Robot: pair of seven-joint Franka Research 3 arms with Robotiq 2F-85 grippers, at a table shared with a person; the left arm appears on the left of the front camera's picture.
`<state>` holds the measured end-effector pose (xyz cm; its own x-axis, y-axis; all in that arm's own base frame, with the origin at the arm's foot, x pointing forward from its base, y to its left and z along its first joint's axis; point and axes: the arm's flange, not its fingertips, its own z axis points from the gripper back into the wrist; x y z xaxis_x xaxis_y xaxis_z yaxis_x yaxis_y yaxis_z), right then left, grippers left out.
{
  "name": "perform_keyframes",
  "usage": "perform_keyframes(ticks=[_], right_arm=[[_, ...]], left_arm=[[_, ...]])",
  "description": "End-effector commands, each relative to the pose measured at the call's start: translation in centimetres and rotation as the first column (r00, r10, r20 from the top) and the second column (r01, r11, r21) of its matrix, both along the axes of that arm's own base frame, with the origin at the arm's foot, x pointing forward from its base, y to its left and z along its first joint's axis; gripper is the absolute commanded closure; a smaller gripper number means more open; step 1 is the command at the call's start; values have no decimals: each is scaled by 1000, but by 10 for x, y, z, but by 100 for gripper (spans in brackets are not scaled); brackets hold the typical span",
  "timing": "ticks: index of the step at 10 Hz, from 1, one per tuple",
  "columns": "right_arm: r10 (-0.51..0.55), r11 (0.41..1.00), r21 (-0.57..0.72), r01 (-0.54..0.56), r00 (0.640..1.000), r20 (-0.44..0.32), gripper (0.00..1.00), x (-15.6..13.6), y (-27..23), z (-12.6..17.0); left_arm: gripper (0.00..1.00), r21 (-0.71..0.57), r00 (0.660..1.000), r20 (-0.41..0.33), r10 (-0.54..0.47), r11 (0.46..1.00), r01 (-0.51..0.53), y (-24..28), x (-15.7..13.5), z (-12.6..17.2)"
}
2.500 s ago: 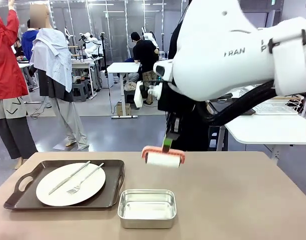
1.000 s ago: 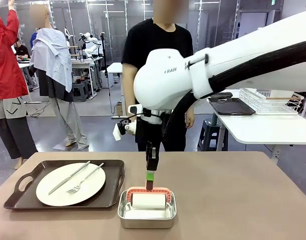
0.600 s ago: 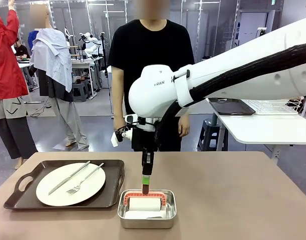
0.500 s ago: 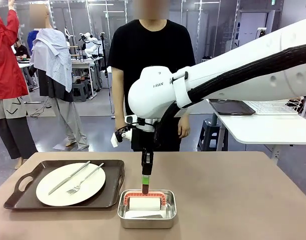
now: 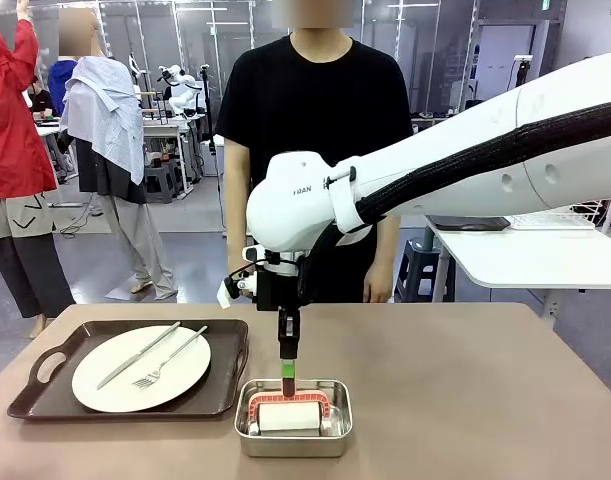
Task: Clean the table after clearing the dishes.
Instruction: Place the Lint Roller back on top of the Airtight Container.
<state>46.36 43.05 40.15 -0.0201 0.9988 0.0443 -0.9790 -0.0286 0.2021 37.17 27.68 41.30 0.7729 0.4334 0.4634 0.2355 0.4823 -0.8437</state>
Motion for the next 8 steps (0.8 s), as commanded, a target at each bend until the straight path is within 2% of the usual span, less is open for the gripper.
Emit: perform_keyframes(ticks=[1,4,5,6,7,8], right_arm=[[-16,998,-57,16,1000,-8,78,-1,7,-18],[-37,998,-50,37,999,14,78,-2,2,-7],[-41,998,-39,42,999,36,59,-2,0,0],[-42,998,-36,44,998,54,46,-3,0,6],[-50,998,-31,52,997,66,46,-3,-2,11],[-63,998,-24,65,995,77,15,-2,-5,17]], left_arm=[[0,0,1000,3,-2,1000,2,3,-1,2],[0,0,1000,3,-2,1000,2,3,-1,2],[0,0,1000,3,-2,1000,2,3,-1,2],[0,0,1000,3,-2,1000,2,3,-1,2],[0,0,1000,3,-2,1000,2,3,-1,2],[0,0,1000,3,-2,1000,2,3,-1,2]])
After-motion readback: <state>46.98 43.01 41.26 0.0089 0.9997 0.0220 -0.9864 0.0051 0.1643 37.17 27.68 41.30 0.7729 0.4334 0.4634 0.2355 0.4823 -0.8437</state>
